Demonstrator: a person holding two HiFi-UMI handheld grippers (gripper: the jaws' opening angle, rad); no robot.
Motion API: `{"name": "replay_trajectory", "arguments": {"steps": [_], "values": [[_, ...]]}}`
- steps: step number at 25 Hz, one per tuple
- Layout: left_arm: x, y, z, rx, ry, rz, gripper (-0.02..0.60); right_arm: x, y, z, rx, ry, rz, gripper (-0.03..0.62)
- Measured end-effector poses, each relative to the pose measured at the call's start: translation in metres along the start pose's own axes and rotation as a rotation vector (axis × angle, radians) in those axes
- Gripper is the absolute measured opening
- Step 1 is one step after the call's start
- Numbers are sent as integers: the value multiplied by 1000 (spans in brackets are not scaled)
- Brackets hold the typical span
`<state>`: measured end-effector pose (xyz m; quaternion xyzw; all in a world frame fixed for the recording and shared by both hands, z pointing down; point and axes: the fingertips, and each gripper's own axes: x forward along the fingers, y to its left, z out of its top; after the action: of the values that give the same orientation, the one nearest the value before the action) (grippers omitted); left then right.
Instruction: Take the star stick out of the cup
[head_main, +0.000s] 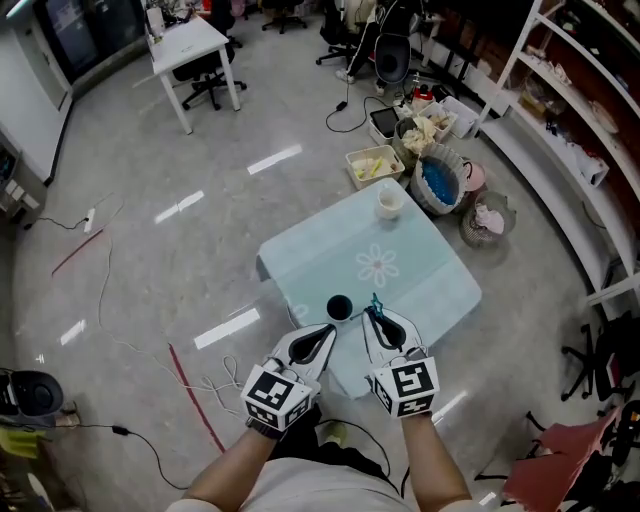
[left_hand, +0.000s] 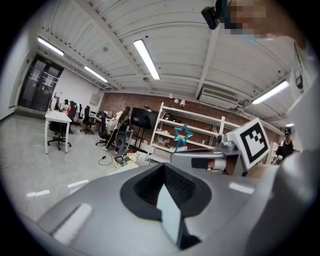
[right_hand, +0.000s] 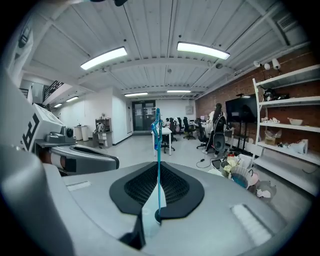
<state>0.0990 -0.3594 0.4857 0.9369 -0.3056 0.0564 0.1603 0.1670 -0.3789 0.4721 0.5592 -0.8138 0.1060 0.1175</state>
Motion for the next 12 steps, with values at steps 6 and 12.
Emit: {"name": "replay_trajectory", "arguments": {"steps": [6, 12], "values": [[-15, -19, 31, 25, -42, 8, 6, -30, 6, 31, 2, -62, 2, 26], [-29, -34, 74, 57, -90, 17, 6, -57, 10, 71, -15, -128, -1, 26]]}}
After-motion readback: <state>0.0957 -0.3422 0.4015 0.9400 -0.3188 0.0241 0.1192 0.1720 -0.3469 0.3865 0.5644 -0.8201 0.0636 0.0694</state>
